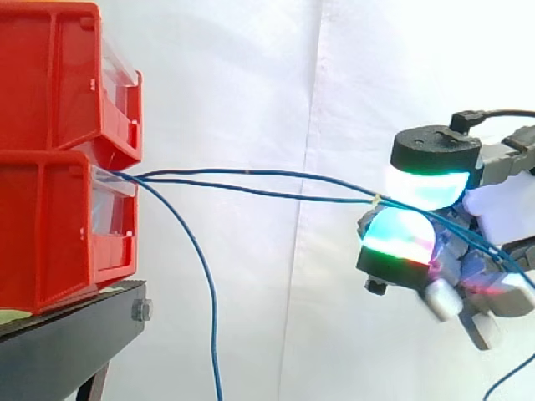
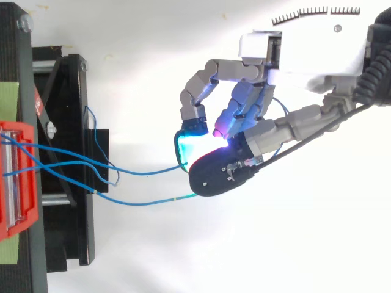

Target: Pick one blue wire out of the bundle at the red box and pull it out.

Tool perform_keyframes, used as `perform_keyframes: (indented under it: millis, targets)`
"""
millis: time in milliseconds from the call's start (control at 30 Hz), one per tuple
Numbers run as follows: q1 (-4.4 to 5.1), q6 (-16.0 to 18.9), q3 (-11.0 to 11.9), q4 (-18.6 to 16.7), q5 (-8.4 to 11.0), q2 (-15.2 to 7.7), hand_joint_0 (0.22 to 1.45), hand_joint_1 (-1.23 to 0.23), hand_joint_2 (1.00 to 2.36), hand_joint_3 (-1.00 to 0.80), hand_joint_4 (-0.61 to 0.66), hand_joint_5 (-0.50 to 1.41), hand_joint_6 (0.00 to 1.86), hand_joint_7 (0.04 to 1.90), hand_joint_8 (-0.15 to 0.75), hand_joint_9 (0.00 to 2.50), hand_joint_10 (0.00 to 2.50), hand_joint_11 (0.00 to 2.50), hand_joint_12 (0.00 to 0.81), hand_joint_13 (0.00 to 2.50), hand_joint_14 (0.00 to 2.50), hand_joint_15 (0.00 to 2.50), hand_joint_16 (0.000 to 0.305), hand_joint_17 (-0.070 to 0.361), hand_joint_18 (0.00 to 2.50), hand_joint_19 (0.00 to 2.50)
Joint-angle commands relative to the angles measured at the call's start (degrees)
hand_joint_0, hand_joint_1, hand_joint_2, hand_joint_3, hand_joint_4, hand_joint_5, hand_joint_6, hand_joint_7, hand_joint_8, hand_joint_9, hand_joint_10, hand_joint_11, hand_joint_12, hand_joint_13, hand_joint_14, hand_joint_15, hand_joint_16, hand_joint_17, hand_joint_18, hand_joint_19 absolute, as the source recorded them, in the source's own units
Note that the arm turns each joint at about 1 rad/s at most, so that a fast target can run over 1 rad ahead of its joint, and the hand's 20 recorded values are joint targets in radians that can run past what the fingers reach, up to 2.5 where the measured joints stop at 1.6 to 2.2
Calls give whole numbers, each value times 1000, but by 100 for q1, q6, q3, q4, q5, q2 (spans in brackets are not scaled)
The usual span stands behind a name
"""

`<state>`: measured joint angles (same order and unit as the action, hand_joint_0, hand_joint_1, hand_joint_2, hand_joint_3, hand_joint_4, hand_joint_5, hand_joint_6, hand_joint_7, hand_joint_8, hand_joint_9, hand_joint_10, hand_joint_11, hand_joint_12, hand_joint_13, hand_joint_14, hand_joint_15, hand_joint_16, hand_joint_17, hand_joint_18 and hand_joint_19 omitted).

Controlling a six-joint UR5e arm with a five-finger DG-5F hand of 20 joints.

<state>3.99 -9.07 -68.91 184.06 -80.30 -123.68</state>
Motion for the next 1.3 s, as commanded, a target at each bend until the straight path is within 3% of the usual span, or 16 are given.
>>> perform_keyframes:
  millis: [0,133,433,567,733,867,1033,1200,1267]
  targets:
    - [-3,-7,0,7,23,-7,630,-761,1011,-177,110,-131,941,1050,372,629,2,222,452,872,11,433,57,128,881,400]
    - [-12,-7,0,25,23,2,629,-768,1009,-205,102,-132,935,1056,363,393,2,0,437,568,5,228,57,127,617,242]
    - [-3,2,0,-54,23,-7,627,-782,1009,-234,72,-133,924,1072,319,246,0,0,416,386,0,62,59,132,323,0]
    - [-3,2,0,-116,23,2,627,-794,1010,-241,81,-134,914,1098,300,238,0,0,408,367,0,21,74,167,370,0]
    - [23,-16,0,-81,32,2,627,-795,1012,-247,86,-136,911,1111,292,243,0,0,411,370,0,26,80,180,412,0]
    - [14,-271,-61,113,85,2,628,-794,1011,-249,95,-137,910,1122,289,240,0,0,418,384,1,25,80,181,423,0]
    - [5,-1132,-70,350,216,2,628,-793,1011,-251,100,-138,910,1118,290,254,0,0,418,394,0,26,79,178,419,0]
    - [-21,-1747,-70,447,243,-7,627,-791,1012,-250,104,-138,911,1114,289,271,0,0,414,417,0,39,77,173,423,0]
    - [-30,-1835,-79,438,234,-7,628,-792,1011,-253,107,-138,911,1112,288,282,0,0,413,425,0,44,76,171,425,0]
